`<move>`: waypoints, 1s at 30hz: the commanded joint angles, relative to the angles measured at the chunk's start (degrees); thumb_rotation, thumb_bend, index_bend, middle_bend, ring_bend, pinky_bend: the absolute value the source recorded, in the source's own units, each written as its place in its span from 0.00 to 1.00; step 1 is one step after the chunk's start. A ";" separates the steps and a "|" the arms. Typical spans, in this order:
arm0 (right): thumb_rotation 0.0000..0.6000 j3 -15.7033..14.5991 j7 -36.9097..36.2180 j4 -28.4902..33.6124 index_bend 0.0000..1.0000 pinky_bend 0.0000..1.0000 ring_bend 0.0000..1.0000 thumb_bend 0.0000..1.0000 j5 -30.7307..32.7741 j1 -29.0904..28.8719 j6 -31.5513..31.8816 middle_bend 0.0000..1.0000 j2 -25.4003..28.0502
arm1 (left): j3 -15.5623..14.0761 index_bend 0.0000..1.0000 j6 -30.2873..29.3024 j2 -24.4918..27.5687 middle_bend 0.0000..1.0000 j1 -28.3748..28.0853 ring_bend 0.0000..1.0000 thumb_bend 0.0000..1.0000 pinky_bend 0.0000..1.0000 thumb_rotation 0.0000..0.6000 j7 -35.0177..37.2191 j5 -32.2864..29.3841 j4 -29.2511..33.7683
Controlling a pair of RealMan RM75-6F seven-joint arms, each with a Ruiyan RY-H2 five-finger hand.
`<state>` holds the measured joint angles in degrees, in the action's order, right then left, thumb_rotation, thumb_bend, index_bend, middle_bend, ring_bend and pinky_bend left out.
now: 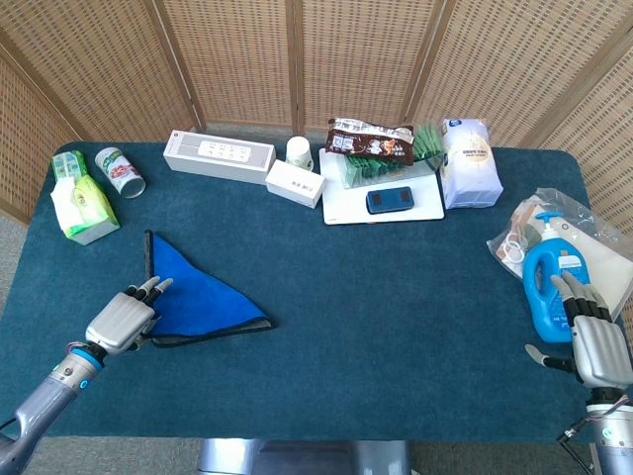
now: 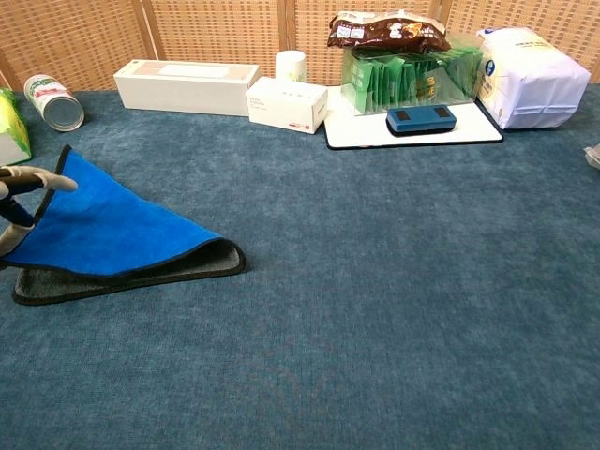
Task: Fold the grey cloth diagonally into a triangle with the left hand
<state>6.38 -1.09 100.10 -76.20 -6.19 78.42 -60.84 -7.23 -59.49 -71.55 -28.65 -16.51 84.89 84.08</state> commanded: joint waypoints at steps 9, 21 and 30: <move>1.00 -0.05 -0.07 0.03 0.00 0.00 0.00 0.00 -0.06 -0.01 -0.01 0.00 0.04 | 0.02 0.75 -0.52 -0.05 0.00 1.55 0.00 0.62 0.26 1.00 -1.41 0.25 -1.87; 1.00 -0.16 0.30 0.10 0.00 0.00 0.00 0.00 -0.05 -0.13 -0.22 0.00 -0.10 | 1.29 0.73 -0.37 -1.39 0.00 1.89 0.00 0.61 0.26 1.00 -2.65 -0.27 -3.77; 1.00 -0.09 -0.04 0.15 0.00 0.00 0.00 0.00 -0.01 -0.07 -0.11 0.00 0.06 | 0.78 0.24 1.25 -0.25 0.00 1.06 0.00 0.60 0.20 1.00 0.89 1.49 -2.50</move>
<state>6.29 -1.12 100.23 -76.22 -6.27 78.30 -60.78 -6.15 -58.88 -72.55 -27.23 -17.25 85.73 81.03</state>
